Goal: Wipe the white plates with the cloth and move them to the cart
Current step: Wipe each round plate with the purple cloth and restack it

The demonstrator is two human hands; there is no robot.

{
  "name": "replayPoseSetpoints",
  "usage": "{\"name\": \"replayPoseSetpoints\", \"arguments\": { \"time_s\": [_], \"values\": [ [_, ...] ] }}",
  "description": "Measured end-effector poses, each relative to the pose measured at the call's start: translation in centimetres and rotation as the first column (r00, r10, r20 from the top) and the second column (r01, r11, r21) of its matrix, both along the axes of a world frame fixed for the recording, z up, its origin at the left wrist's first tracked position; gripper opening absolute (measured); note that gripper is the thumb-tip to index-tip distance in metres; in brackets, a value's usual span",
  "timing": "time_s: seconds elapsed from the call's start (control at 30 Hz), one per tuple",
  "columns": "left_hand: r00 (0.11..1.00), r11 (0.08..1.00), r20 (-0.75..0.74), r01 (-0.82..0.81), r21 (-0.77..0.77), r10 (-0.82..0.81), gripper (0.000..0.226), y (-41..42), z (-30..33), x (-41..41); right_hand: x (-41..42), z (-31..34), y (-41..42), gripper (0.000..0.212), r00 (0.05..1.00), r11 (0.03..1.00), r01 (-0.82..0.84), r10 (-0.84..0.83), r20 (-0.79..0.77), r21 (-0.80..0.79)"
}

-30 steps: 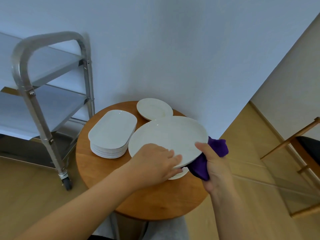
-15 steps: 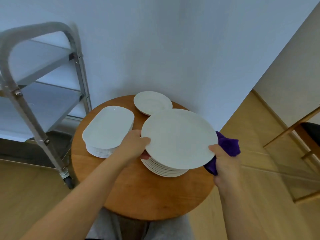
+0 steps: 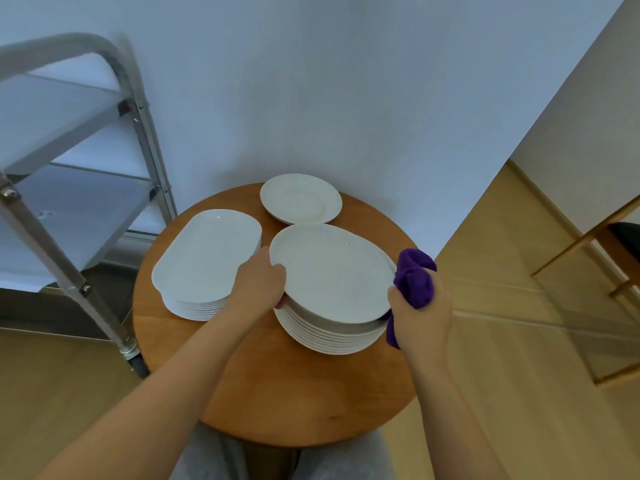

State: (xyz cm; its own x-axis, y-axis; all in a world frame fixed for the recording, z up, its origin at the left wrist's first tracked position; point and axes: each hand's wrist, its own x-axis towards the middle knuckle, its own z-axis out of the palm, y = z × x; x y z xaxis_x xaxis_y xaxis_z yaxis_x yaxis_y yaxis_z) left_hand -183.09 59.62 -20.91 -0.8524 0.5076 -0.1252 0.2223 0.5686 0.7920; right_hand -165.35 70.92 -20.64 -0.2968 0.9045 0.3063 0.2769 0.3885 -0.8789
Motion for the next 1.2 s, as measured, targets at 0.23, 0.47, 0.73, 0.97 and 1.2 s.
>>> {"name": "replayPoseSetpoints", "arguments": {
  "time_s": [0.23,0.47,0.73,0.97,1.2],
  "values": [
    [0.985,0.975,-0.161,0.022,-0.22,-0.059,0.032,0.2,-1.5,-0.3,0.2,0.5,0.8,0.032,0.962,0.988,0.114,-0.084,-0.258,0.106],
    [0.964,0.902,-0.23,0.018,-0.431,-0.13,0.03,0.7,-2.1,-0.2,-1.2,0.6,1.3,0.034,0.992,0.993,-0.004,0.018,-0.123,0.115],
    [0.928,0.952,-0.352,0.007,-0.307,-0.12,0.03,1.4,1.1,-3.0,-3.6,0.9,3.5,0.023,0.957,0.992,-0.031,-0.006,-0.289,-0.123],
    [0.846,0.975,0.51,-0.216,0.06,0.156,0.01,10.2,1.9,-9.4,-7.5,4.2,4.8,0.034,0.876,0.985,-0.156,0.105,-0.47,-0.071],
    [0.578,0.897,0.778,-0.439,0.043,0.246,0.041,14.2,-2.0,-13.9,-13.6,4.4,8.2,0.032,0.917,0.934,-0.288,0.206,-0.341,-0.211]
  ]
}}
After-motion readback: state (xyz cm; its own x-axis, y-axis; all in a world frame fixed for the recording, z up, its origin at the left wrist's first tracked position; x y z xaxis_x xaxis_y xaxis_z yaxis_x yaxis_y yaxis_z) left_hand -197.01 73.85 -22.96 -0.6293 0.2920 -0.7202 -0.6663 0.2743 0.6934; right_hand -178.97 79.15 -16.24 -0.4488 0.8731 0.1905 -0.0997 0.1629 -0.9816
